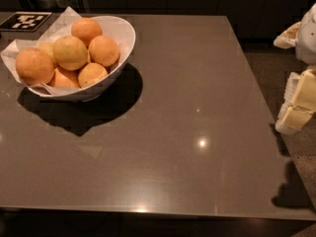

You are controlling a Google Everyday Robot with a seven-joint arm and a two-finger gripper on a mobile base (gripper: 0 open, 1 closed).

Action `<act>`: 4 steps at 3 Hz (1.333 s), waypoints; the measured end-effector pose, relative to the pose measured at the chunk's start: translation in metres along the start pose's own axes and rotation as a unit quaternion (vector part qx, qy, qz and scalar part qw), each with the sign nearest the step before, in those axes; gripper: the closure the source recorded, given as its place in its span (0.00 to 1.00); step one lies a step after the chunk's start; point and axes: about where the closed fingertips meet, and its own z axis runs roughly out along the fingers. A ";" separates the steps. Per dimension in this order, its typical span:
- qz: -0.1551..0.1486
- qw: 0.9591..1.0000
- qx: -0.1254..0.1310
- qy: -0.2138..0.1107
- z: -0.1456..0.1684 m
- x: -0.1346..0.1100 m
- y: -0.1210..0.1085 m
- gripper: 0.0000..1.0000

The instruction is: Pick orange from white bowl

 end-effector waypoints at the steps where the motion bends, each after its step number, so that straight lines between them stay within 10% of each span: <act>1: -0.004 1.000 0.002 0.002 -0.002 -0.007 -0.003 0.00; 4: -0.138 0.988 -0.028 0.059 0.021 -0.104 -0.029 0.00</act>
Offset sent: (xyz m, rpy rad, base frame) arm 0.0318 0.0520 0.0043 -0.1800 0.1062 0.1293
